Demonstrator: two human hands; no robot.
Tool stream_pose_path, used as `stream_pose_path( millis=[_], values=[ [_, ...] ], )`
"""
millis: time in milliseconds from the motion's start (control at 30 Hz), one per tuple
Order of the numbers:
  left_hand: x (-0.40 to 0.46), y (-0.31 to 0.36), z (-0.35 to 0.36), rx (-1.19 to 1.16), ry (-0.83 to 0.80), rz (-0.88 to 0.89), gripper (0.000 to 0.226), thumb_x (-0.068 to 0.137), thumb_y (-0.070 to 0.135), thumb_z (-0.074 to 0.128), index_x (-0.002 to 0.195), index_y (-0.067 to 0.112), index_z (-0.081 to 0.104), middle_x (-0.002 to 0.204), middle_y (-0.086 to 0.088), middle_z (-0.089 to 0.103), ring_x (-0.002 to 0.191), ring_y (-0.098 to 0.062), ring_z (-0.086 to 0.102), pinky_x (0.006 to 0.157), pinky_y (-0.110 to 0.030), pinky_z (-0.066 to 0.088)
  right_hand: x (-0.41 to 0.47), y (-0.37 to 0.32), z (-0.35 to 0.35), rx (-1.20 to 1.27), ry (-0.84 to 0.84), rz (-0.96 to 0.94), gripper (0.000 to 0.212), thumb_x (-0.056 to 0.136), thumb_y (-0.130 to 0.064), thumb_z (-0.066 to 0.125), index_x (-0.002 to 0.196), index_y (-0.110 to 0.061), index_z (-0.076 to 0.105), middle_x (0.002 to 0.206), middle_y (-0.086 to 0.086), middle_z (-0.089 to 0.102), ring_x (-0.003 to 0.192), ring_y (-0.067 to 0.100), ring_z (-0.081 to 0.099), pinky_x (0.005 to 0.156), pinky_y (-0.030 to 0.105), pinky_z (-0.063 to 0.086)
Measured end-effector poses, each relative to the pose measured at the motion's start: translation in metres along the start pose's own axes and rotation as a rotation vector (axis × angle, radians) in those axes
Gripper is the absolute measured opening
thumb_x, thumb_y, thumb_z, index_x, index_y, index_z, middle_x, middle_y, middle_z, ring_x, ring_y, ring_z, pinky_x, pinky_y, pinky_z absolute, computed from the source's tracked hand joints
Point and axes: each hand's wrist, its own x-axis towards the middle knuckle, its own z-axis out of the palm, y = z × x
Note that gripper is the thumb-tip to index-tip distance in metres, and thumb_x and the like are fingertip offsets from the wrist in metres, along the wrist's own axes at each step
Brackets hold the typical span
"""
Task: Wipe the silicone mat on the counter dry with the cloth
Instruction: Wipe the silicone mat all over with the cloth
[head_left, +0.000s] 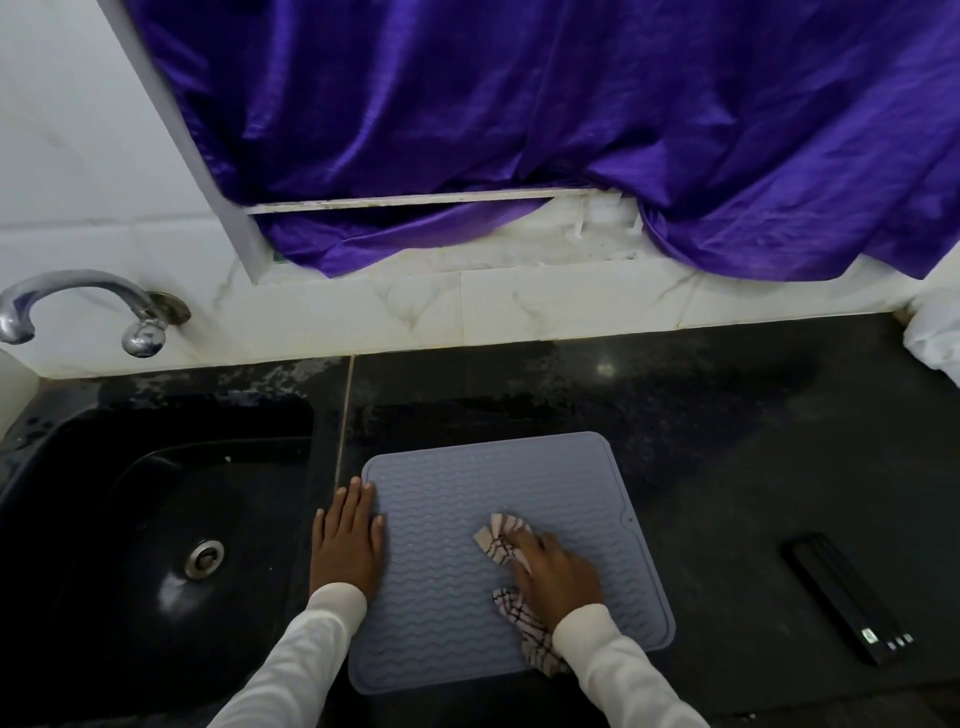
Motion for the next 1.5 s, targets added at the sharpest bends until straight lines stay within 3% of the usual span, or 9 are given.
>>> stream_pose_path(
  millis=[100,200,800,933,1000,1067,1200,1333,1500],
  values=[
    [0.0,0.001,-0.001,0.0,-0.001,0.004,0.068,0.093,0.053,0.004,0.155,0.026,0.015,0.162,0.005,0.013,0.149,-0.015,0.01,0.121,-0.04,0.003,-0.004,0.013,-0.005,0.023,0.027,0.027,0.053,0.091,-0.05,0.026,0.14,-0.034,0.037,0.119,0.003,0.057,0.085,0.026,0.065,0.069,0.037,0.052],
    [0.0,0.001,-0.002,-0.002,0.003,0.004,0.067,0.094,0.052,0.006,0.155,0.026,0.016,0.162,0.005,0.014,0.149,-0.015,0.011,0.122,-0.041,0.004,-0.007,0.024,-0.008,0.037,0.054,0.062,0.049,0.098,-0.045,0.033,0.146,-0.033,0.029,0.127,0.002,0.052,0.095,0.025,0.063,0.077,0.036,0.051],
    [-0.001,0.002,-0.004,0.01,-0.004,0.007,0.068,0.093,0.053,0.004,0.155,0.026,0.013,0.162,0.004,0.012,0.149,-0.016,0.009,0.122,-0.041,0.002,-0.022,0.092,-0.034,0.017,0.116,0.359,0.049,0.099,-0.042,0.036,0.146,-0.033,0.029,0.121,0.007,0.056,0.096,0.031,0.063,0.079,0.038,0.049],
    [0.0,0.002,-0.003,0.013,0.016,0.0,0.065,0.096,0.05,0.009,0.155,0.025,0.017,0.162,0.003,0.015,0.149,-0.017,0.011,0.122,-0.043,0.005,-0.024,0.06,-0.028,0.201,0.265,0.201,0.052,0.088,-0.044,0.036,0.138,-0.033,0.047,0.132,0.004,0.056,0.103,0.029,0.063,0.079,0.042,0.054],
    [-0.001,0.001,0.0,0.013,0.015,0.005,0.062,0.097,0.049,0.012,0.155,0.026,0.016,0.162,0.003,0.015,0.149,-0.017,0.012,0.122,-0.044,0.006,-0.022,0.024,-0.004,0.191,0.145,0.02,0.059,0.083,-0.045,0.033,0.141,-0.039,0.041,0.139,-0.005,0.051,0.109,0.022,0.061,0.084,0.04,0.054],
    [0.0,0.0,0.001,0.007,0.025,0.005,0.061,0.098,0.048,0.014,0.155,0.026,0.018,0.161,0.002,0.018,0.149,-0.018,0.014,0.121,-0.045,0.007,-0.024,-0.025,0.021,0.161,0.028,-0.148,0.054,0.085,-0.043,0.036,0.138,-0.038,0.043,0.133,-0.004,0.056,0.101,0.024,0.065,0.079,0.039,0.056],
    [0.001,-0.001,0.003,0.003,0.041,0.009,0.062,0.096,0.048,0.017,0.153,0.025,0.026,0.16,0.0,0.025,0.147,-0.02,0.021,0.12,-0.046,0.011,-0.035,-0.106,0.046,0.007,-0.041,-0.461,0.033,0.075,-0.042,0.062,0.106,-0.029,0.064,0.094,-0.005,0.068,0.06,0.017,0.066,0.044,0.025,0.048],
    [0.0,-0.002,0.002,-0.005,0.036,0.021,0.061,0.098,0.048,0.017,0.154,0.025,0.023,0.161,0.001,0.022,0.148,-0.02,0.018,0.121,-0.046,0.009,-0.036,-0.102,0.062,-0.079,0.087,-0.431,0.039,0.072,-0.04,0.072,0.109,-0.029,0.065,0.087,-0.003,0.068,0.048,0.017,0.06,0.04,0.024,0.044],
    [-0.001,-0.002,0.001,-0.005,0.028,0.013,0.06,0.099,0.048,0.015,0.155,0.026,0.018,0.162,0.002,0.018,0.149,-0.018,0.013,0.122,-0.044,0.006,-0.045,-0.071,0.048,-0.104,0.002,-0.251,0.047,0.068,-0.039,0.071,0.114,-0.028,0.064,0.092,0.001,0.067,0.044,0.022,0.059,0.038,0.027,0.044]
  ],
)
